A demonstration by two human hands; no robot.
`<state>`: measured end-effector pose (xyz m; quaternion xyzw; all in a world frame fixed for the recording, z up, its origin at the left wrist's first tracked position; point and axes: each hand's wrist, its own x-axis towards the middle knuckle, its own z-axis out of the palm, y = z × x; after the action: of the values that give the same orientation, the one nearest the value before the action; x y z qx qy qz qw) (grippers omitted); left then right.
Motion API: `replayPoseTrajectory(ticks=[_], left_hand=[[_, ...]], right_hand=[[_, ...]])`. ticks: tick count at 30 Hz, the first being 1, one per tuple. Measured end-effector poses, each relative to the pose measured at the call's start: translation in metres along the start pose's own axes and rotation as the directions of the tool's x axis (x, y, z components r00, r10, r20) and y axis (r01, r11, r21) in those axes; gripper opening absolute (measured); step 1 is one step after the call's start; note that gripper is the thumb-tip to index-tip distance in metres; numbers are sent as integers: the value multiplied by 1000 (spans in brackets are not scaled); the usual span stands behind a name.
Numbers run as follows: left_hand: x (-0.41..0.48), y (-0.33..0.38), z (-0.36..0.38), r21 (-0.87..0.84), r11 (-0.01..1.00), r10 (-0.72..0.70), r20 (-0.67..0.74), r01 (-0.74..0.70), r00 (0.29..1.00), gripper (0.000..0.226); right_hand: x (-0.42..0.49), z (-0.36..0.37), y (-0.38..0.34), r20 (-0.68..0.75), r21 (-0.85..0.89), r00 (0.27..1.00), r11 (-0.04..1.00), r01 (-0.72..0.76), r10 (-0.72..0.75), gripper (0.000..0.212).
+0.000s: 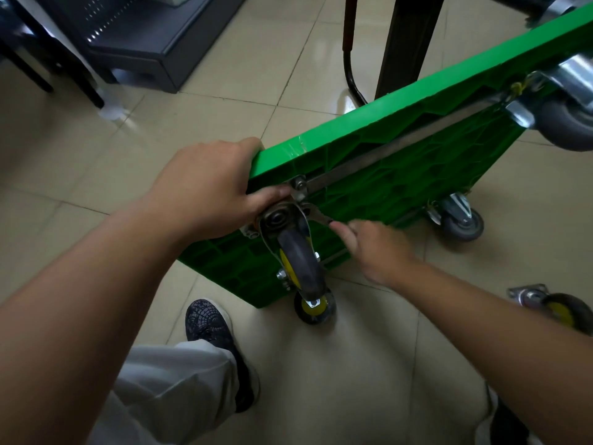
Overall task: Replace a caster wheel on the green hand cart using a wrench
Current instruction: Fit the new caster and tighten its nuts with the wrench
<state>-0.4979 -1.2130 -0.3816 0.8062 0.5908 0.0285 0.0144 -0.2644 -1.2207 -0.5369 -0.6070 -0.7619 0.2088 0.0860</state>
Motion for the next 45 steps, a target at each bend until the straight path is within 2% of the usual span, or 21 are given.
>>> replayPoseTrajectory(ticks=[1,2,3,4,5,6,9,10,12,14,15,17,19,21,24,27,34,40,45], left_hand=[[0,0,1,4,1000,2,-7,-2,1000,48],[0,0,1,4,1000,6,-12,-6,1000,47],[0,-1,2,4,1000,13,-17,-13,1000,46],[0,-1,2,3,1000,17,-20,-17,1000,46],[0,-1,2,1,1000,17,-21,-17,1000,46],[0,-1,3,-2,1000,15,-22,-15,1000,45],[0,-1,4,2,1000,13,-34,-13,999,46],[0,-1,4,5,1000,16,-38,-16,999,46],[-1,-1,5,6,1000,17,-43,-17,999,47],[-1,-1,5,12,1000,11,-48,-11,999,48],[-1,0,5,16,1000,9,-51,-9,999,49],[-1,0,5,17,1000,6,-46,-5,999,49],[-1,-1,5,11,1000,7,-38,-6,999,49],[0,-1,5,16,1000,13,-37,-12,999,49],[1,-2,6,23,1000,9,-35,-9,999,50],[0,-2,6,18,1000,11,-32,-10,999,50],[0,-2,6,26,1000,7,-28,-7,1000,48],[0,-1,5,18,1000,9,-38,-9,999,44],[0,0,6,9,1000,16,-44,-15,999,44]], right_hand=[[-5,14,-12,96,324,995,943,-69,40,57],[-10,30,-25,203,612,977,770,-178,65,55],[-15,43,-40,306,787,950,544,-290,62,51],[-20,55,-50,382,839,923,401,-368,46,43],[-26,62,-60,421,824,907,409,-393,22,35],[-33,69,-64,423,801,906,459,-383,18,35],[-50,70,-45,403,755,910,526,-390,97,39],[-51,63,-33,325,714,941,628,-309,94,47],[-46,33,-9,155,412,986,903,-123,63,63],[-31,-12,8,-19,64,1000,998,20,-19,69],[-23,-37,13,-98,-110,990,990,91,-102,70],[-7,-78,18,-182,-394,919,882,258,-350,74],[1,-106,16,-141,-603,829,711,362,-542,73],[7,-126,9,-80,-712,782,584,389,-618,72],[16,-135,-4,-50,-773,747,499,392,-663,72],[23,-133,-13,-37,-797,733,462,388,-679,70],[23,-119,-11,-129,-820,740,491,295,-660,73],[22,-109,-8,-130,-803,804,537,259,-581,71],[23,-83,-1,-125,-710,893,668,225,-433,74]])
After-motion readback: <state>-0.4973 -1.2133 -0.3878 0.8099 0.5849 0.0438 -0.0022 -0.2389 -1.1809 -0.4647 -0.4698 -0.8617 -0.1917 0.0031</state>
